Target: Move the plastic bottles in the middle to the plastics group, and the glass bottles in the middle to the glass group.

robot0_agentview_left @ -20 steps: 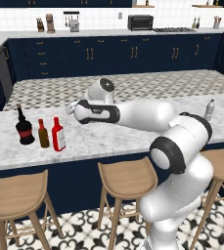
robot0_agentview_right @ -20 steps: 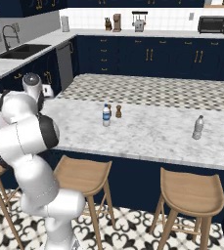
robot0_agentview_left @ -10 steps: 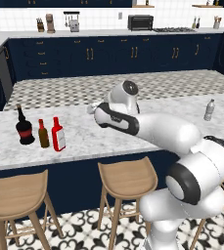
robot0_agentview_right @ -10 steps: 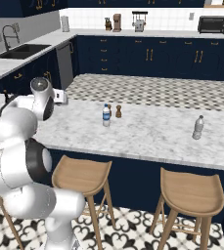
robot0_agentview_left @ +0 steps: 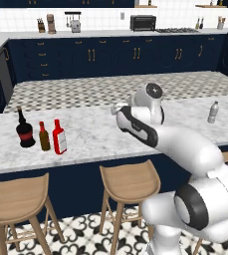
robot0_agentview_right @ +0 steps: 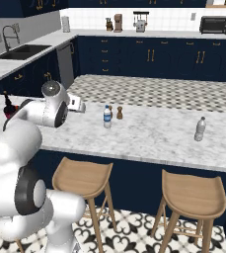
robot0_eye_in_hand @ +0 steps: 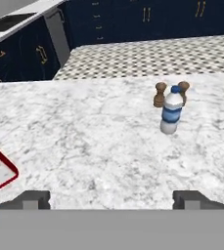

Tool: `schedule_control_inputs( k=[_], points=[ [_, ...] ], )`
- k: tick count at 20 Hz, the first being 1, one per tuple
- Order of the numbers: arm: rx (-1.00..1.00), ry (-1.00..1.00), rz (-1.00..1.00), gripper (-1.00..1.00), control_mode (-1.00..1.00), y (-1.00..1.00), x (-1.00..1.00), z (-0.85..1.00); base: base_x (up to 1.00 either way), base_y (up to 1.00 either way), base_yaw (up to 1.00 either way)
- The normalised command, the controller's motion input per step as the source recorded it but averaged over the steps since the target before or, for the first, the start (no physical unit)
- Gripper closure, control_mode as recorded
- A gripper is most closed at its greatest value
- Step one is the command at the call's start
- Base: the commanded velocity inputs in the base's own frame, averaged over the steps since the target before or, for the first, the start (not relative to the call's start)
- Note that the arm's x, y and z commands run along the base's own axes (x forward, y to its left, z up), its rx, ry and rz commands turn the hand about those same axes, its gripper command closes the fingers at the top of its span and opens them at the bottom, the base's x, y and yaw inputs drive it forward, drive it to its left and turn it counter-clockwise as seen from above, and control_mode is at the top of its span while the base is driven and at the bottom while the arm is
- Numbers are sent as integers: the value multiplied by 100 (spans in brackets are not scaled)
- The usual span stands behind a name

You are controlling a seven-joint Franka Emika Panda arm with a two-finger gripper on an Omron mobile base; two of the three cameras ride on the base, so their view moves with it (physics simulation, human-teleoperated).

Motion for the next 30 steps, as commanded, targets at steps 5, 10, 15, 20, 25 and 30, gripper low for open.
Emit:
schedule_control_inputs(
  k=[5,10,15,20,25,30],
  points=[
    [2,-5,-28,-100,-100,-63,-35,-9,0,0,0],
    [8,0,-19,-100,-100,-84,-6,0,0,0,0],
    [15,0,-4,-100,-100,-62,7,1,0,0,0],
    [16,3,14,-100,-100,-26,32,5,0,0,0],
    [0,10,19,-100,-100,11,60,0,0,0,0],
    [-6,15,23,-100,-100,26,61,-7,0,0,0]
  ],
)
